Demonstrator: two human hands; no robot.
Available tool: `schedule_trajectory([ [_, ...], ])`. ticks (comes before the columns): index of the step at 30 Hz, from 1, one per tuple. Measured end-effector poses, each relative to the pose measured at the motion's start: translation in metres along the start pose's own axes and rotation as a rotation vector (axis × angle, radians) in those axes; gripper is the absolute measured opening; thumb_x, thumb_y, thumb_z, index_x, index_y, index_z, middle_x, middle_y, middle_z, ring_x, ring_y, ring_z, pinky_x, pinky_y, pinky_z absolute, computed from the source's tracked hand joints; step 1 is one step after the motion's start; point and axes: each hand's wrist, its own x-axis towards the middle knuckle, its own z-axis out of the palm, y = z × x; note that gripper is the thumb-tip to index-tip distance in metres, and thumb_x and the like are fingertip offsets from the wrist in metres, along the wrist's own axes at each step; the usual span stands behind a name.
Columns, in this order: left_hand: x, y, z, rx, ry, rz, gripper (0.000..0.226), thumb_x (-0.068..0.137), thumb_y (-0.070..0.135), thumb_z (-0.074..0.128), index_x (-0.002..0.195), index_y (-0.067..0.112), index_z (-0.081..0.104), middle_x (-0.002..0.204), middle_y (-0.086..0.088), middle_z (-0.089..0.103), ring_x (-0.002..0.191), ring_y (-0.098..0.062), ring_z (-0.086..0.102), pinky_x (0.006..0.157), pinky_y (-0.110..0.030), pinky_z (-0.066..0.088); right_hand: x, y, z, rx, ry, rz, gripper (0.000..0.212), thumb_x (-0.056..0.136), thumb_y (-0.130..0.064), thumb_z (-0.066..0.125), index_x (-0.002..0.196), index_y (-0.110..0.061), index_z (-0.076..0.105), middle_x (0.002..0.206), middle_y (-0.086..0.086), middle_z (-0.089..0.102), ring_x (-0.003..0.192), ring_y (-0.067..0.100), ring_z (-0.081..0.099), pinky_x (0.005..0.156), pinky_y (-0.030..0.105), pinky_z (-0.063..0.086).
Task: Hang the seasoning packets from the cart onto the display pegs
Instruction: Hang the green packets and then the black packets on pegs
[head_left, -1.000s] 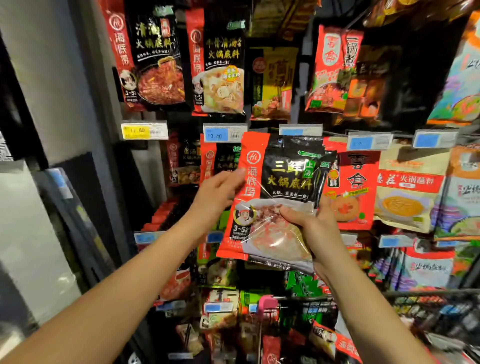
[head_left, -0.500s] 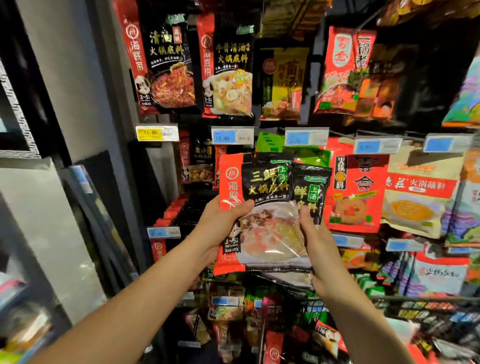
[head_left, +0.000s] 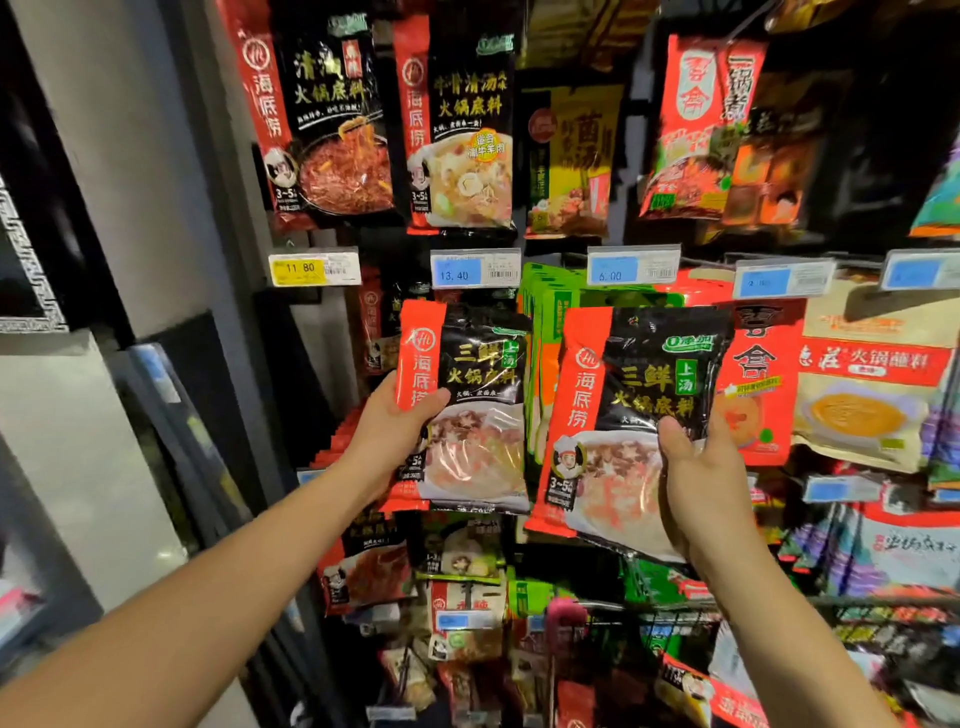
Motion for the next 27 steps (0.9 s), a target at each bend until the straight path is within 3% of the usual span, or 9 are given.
schedule_trajectory([
  [3,0.013,-0.006,-0.002,0.033,-0.018,0.061,0.042,0.094,0.03,0.073,0.132,0.028,0.056,0.117,0.0,0.07,0.109,-0.019,0.067,0.092,-0.034,0.053,0.007,-0.006,-0.006,-0.009,0.034,-0.017,0.067,0.108,-0.033,0.049,0.164,-0.011,0.018,0.169,0.002,0.02,0.155,0.02,0.02,0.12,0.032,0.019],
  [6,0.016,-0.013,0.001,0.027,-0.006,0.105,0.038,0.095,0.029,0.072,0.128,0.03,0.054,0.116,0.001,0.069,0.105,-0.015,0.066,0.088,-0.027,0.053,0.011,-0.01,-0.008,-0.053,0.055,-0.03,0.064,0.107,-0.037,0.05,0.161,-0.013,0.024,0.166,0.006,0.029,0.152,0.027,0.029,0.12,0.04,0.025],
  [9,0.019,-0.012,0.006,-0.01,0.016,0.121,0.041,0.096,0.029,0.07,0.133,0.031,0.051,0.115,0.005,0.068,0.098,-0.007,0.065,0.075,-0.018,0.051,0.013,-0.014,-0.004,-0.039,0.059,-0.019,0.064,0.108,-0.035,0.049,0.162,-0.012,0.024,0.167,0.005,0.026,0.153,0.024,0.027,0.115,0.033,0.024],
  [15,0.032,-0.005,0.01,-0.059,0.026,0.143,0.041,0.095,0.028,0.071,0.132,0.023,0.054,0.113,0.005,0.068,0.096,-0.005,0.065,0.079,-0.021,0.047,0.015,-0.019,0.005,-0.066,0.049,-0.011,0.059,0.107,-0.034,0.05,0.159,-0.012,0.033,0.166,0.01,0.024,0.151,0.023,0.027,0.119,0.037,0.025],
  [19,0.04,-0.001,0.014,-0.035,0.003,0.136,0.033,0.094,0.026,0.073,0.122,0.027,0.056,0.115,0.002,0.068,0.101,-0.007,0.065,0.08,-0.018,0.047,0.017,-0.02,0.007,-0.06,0.038,-0.013,0.058,0.107,-0.034,0.05,0.159,-0.012,0.033,0.165,0.01,0.026,0.15,0.024,0.029,0.119,0.037,0.025],
  [21,0.044,-0.002,0.017,-0.03,0.009,0.117,0.028,0.093,0.027,0.074,0.115,0.031,0.056,0.115,0.001,0.069,0.103,-0.011,0.065,0.08,-0.021,0.047,0.017,-0.021,0.008,-0.061,0.033,-0.011,0.058,0.107,-0.036,0.051,0.159,-0.014,0.034,0.163,0.008,0.03,0.149,0.026,0.032,0.121,0.041,0.027],
  [24,0.047,-0.004,0.02,-0.047,0.021,0.086,0.034,0.092,0.028,0.075,0.122,0.023,0.058,0.116,0.0,0.069,0.104,-0.013,0.065,0.082,-0.023,0.048,0.015,-0.025,0.009,-0.06,0.031,-0.015,0.064,0.105,-0.043,0.052,0.16,-0.018,0.03,0.165,0.006,0.031,0.151,0.027,0.031,0.123,0.051,0.027],
  [27,0.047,-0.005,0.025,-0.089,0.048,0.053,0.039,0.092,0.027,0.075,0.126,0.018,0.059,0.108,0.002,0.07,0.091,-0.009,0.064,0.078,-0.025,0.047,0.018,-0.024,0.008,-0.041,0.04,-0.001,0.062,0.107,-0.038,0.051,0.161,-0.016,0.029,0.167,0.007,0.025,0.152,0.024,0.028,0.125,0.043,0.024],
])
